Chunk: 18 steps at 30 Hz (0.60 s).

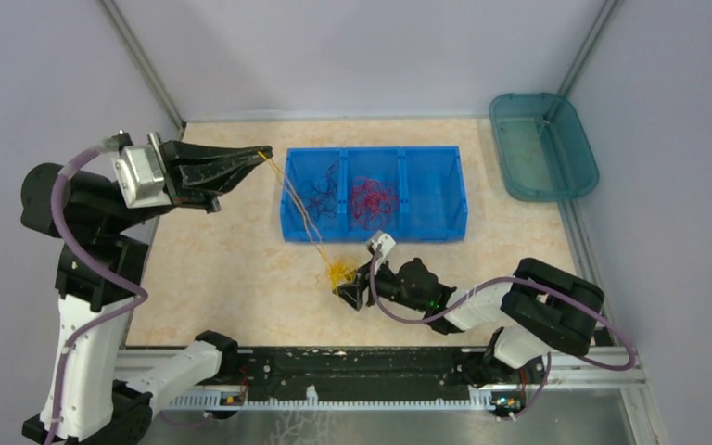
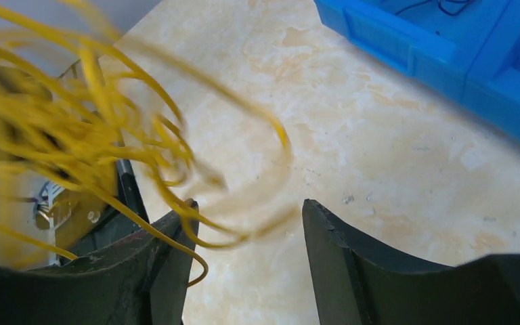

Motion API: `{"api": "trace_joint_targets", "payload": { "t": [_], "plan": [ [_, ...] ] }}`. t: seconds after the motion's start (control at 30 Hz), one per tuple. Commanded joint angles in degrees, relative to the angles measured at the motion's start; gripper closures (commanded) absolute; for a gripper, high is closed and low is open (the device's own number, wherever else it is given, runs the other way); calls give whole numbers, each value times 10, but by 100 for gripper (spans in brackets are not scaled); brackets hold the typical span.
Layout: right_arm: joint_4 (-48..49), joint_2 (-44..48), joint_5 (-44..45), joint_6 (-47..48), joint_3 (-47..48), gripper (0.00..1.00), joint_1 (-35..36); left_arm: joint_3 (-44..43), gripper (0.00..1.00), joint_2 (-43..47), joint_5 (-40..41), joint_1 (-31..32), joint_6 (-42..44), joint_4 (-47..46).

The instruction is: Untangle the cables

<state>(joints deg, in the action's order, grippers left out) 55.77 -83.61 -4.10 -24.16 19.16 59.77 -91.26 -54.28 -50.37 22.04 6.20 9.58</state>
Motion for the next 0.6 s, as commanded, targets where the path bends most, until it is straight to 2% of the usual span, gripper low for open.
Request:
{"api": "trace_joint_targets", "payload": {
  "t": [0.0,0.3,0.4,0.57],
  "plan": [
    [28,16,24,9,-14,41,11,-27,100,0,64,1,22,-51],
    [6,49,50,17,-47,39,12,-59,100,-15,177,1,67,-123],
    [12,51,57,14,-56,39,12,-80,100,-24,184,1,84,-123],
    [4,56,68,14,-66,44,13,-82,100,-27,242,1,106,-174]
  ]
}}
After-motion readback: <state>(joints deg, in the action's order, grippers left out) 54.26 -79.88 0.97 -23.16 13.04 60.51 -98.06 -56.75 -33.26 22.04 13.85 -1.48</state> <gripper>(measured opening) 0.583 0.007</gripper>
